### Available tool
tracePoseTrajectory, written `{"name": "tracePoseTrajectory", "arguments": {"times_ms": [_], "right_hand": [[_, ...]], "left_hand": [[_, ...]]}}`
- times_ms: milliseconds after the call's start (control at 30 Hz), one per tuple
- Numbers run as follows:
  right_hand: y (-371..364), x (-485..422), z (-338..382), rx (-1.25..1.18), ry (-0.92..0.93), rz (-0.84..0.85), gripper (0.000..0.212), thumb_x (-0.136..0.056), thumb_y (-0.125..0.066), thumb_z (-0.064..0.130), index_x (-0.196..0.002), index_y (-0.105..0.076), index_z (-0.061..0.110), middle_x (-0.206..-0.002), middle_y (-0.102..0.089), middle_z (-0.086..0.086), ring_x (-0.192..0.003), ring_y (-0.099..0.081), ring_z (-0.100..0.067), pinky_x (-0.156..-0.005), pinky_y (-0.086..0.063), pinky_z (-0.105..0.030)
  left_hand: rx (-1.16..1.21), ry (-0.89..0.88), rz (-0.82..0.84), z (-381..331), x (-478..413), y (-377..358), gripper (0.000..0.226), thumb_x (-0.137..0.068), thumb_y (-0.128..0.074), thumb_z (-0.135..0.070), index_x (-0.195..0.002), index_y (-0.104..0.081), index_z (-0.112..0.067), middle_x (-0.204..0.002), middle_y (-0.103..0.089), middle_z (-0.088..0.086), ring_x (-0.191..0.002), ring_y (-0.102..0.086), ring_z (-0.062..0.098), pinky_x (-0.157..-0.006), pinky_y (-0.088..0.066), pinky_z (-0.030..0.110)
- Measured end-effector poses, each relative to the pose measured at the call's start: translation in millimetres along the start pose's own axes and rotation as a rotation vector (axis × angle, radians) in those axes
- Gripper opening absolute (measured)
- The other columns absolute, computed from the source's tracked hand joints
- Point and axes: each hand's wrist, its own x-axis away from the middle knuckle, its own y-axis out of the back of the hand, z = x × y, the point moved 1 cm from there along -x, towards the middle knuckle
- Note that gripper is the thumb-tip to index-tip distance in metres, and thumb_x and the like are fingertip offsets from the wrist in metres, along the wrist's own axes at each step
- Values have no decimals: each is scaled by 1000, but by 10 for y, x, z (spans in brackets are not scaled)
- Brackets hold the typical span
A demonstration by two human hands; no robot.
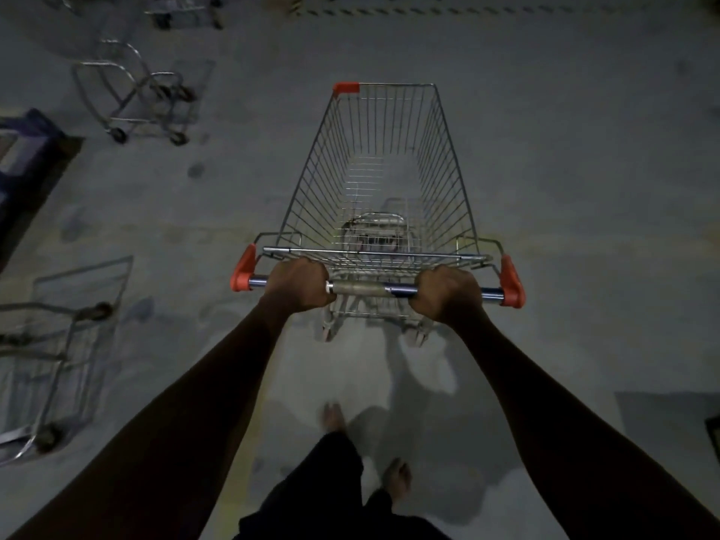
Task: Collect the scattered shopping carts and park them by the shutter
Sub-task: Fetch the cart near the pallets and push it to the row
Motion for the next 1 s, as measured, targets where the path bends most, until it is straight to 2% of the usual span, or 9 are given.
{"name": "tracePoseTrajectory", "arguments": {"times_ms": [67,167,300,400,500,667,767,867,1000], "right_hand": [[-233,-225,-323,18,-16,61,26,-75,-62,28,-55,-53,13,-48,-49,-4,-39,-46,-21,-43,-37,-24],[-596,-557,-764,73,-32,234,36,-84,-51,35,-58,-56,10,-49,-52,-6,-40,-49,-22,-43,-40,-25],[-955,-1150,-1284,102,-220,440,44,-75,-42,49,-69,-61,10,-63,-61,-12,-53,-60,-31,-53,-49,-34],[-1164,-1559,-1661,122,-278,496,33,-74,-48,45,-63,-56,15,-59,-56,-10,-53,-61,-30,-52,-50,-33],[-1476,-1765,-2047,188,-234,416,26,-73,-58,36,-60,-52,14,-53,-50,-10,-44,-53,-28,-45,-44,-31],[-1998,-2172,-2801,269,-226,209,38,-82,-56,41,-58,-52,12,-49,-48,-9,-39,-48,-23,-45,-38,-27],[-2277,-2498,-3316,276,-194,115,37,-82,-58,40,-58,-49,13,-49,-45,-7,-39,-45,-21,-45,-35,-25],[-2576,-2831,-3882,311,-202,105,35,-78,-63,39,-59,-47,14,-49,-44,-6,-39,-43,-19,-46,-28,-24],[-2899,-3275,-4722,269,-219,142,25,-71,-64,29,-60,-47,14,-49,-42,-5,-39,-39,-17,-43,-35,-22]], "left_hand": [[12,-18,-21,5,-442,115,39,-78,-58,-51,-90,-70,-15,-95,-72,9,-93,-68,30,-77,-52,36],[14,-52,-39,25,-1112,307,39,-79,-58,-50,-92,-69,-15,-97,-71,9,-93,-67,30,-77,-52,36],[23,-90,-68,111,-2019,618,41,-77,-57,-51,-89,-69,-14,-95,-71,11,-92,-68,31,-76,-52,36],[-13,-138,-43,172,-2678,798,50,-72,-46,-58,-87,-68,-15,-92,-72,9,-88,-69,30,-74,-53,35],[-58,-191,-25,183,-3318,968,42,-76,-56,-52,-89,-69,-15,-93,-72,9,-89,-69,29,-74,-52,34],[-59,-218,-44,130,-4395,1271,40,-76,-59,-50,-89,-68,-14,-92,-72,10,-88,-69,30,-74,-52,34],[-51,-226,-50,36,-5071,1471,35,-77,-60,-47,-88,-69,-14,-92,-72,9,-87,-69,29,-73,-52,32],[-74,-207,-72,-85,-5797,1666,37,-77,-60,-48,-90,-70,-15,-95,-72,9,-91,-69,29,-75,-51,32],[-39,-199,-75,-316,-6704,1984,36,-76,-60,-47,-88,-71,-14,-93,-72,9,-91,-68,28,-75,-51,33]]}}
